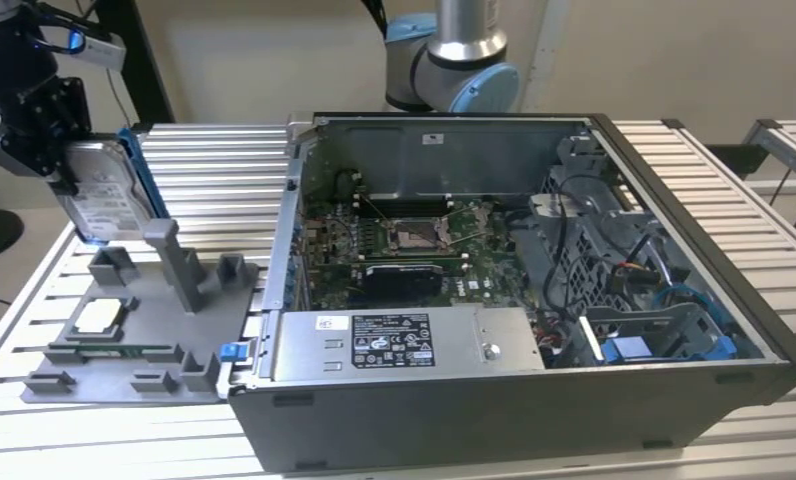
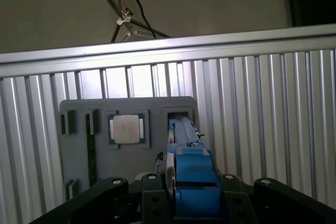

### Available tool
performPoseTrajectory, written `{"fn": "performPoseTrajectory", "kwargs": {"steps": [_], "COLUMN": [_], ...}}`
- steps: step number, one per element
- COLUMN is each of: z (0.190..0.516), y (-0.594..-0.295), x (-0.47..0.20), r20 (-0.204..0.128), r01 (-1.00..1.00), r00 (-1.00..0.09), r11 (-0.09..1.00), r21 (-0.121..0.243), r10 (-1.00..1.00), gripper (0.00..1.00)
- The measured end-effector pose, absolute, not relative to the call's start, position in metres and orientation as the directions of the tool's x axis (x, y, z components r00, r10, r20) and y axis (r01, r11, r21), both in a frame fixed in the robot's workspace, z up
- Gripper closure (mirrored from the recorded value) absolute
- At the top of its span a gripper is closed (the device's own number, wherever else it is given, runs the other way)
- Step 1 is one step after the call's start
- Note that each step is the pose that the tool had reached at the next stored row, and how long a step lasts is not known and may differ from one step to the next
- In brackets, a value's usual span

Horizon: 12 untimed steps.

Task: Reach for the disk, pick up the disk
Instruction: 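Pick up the disk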

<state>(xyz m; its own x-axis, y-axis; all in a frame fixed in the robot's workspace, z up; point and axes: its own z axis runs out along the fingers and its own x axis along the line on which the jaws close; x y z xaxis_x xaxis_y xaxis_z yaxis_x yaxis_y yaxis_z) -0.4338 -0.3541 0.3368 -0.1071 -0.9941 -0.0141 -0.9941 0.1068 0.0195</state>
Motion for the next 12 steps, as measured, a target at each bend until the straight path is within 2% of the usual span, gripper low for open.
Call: {"fn": "performPoseTrajectory", "kwargs": {"steps": [12], "z": [0.3439], "y": [-0.3541], "x": [-0.4338], "r20": [-0.014], "r01": [-0.994], "r00": [-0.107], "r11": [0.107], "r21": [0.019], "r10": [-0.994], "gripper": [1.00]}}
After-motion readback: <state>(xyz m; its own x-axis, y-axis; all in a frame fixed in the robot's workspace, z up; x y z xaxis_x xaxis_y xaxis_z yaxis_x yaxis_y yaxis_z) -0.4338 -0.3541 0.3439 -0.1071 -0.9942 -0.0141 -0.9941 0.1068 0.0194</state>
